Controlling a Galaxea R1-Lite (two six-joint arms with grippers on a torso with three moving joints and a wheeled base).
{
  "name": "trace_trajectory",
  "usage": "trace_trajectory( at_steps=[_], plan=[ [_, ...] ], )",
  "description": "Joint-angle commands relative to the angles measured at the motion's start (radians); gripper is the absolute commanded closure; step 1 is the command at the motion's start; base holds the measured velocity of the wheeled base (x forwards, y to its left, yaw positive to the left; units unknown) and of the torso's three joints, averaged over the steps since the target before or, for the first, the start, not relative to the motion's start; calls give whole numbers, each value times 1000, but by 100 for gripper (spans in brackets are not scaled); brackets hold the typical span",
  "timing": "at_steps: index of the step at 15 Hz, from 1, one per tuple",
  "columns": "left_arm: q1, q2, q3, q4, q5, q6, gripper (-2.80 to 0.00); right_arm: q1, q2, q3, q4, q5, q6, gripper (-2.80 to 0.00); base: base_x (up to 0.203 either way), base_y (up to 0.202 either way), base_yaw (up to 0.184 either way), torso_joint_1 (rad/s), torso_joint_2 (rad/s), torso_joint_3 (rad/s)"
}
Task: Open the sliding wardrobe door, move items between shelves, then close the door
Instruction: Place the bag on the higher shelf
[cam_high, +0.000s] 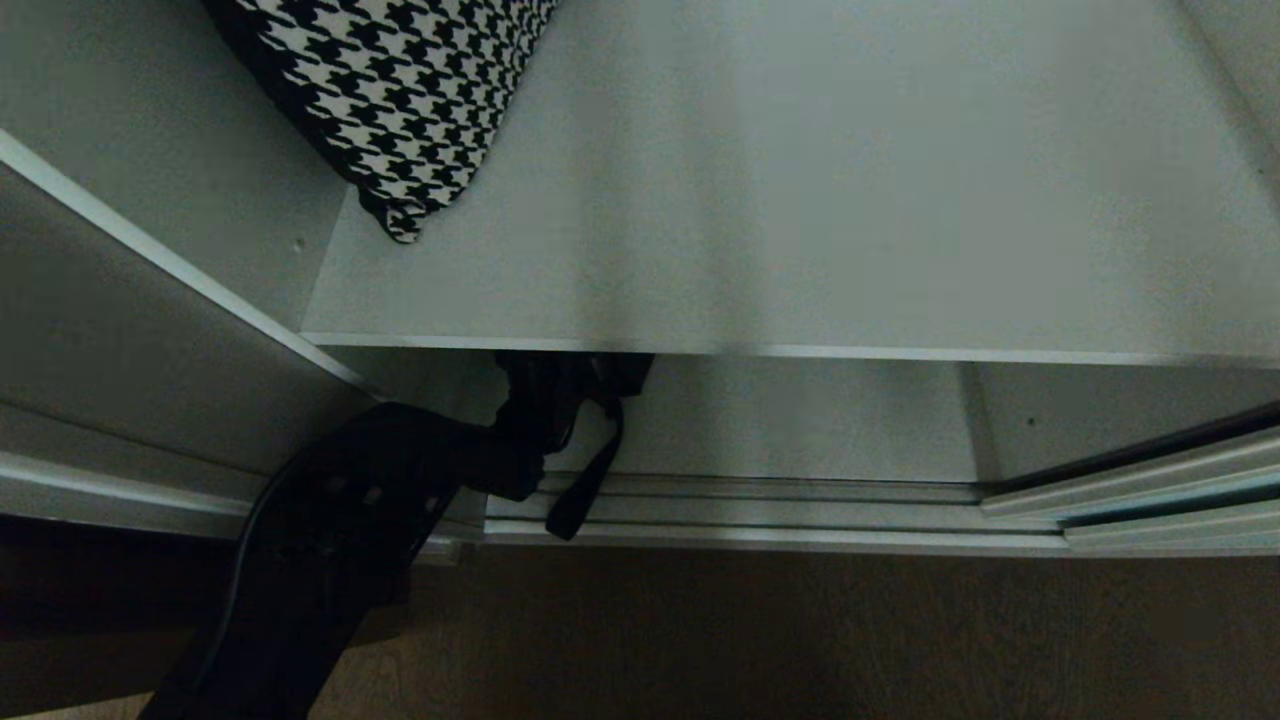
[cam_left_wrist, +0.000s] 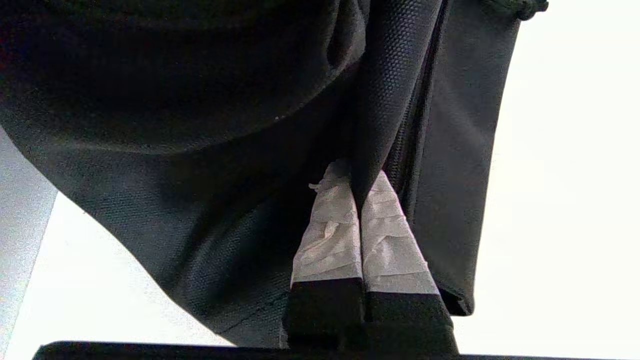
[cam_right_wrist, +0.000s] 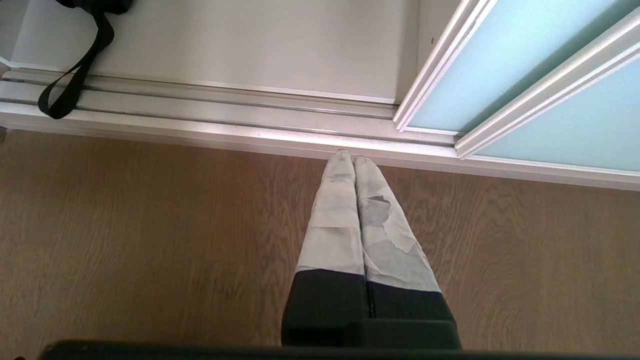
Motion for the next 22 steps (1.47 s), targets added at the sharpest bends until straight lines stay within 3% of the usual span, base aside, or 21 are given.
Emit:
trace_trajectory(
  at_steps=[1, 5, 9, 11, 14, 22],
  plan=[
    [-14, -54, 5, 23, 21, -19, 0, 0, -2, 0, 0, 0, 0, 0, 0, 0, 0, 0, 0, 0],
    [-62, -227, 147, 176, 64, -83, 0, 0, -2, 0, 0, 0, 0, 0, 0, 0, 0, 0, 0, 0],
    [-143, -391, 372, 214, 98, -96, 0, 0, -2, 0, 0, 0, 0, 0, 0, 0, 0, 0, 0, 0],
    [-197, -459, 444, 218, 164, -98, 0, 0, -2, 0, 0, 0, 0, 0, 0, 0, 0, 0, 0, 0],
    [-287, -531, 512, 243, 322, -93, 0, 0, -2, 0, 0, 0, 0, 0, 0, 0, 0, 0, 0, 0],
    [-375, -660, 709, 329, 347, -83, 0, 0, -2, 0, 0, 0, 0, 0, 0, 0, 0, 0, 0, 0]
  ],
)
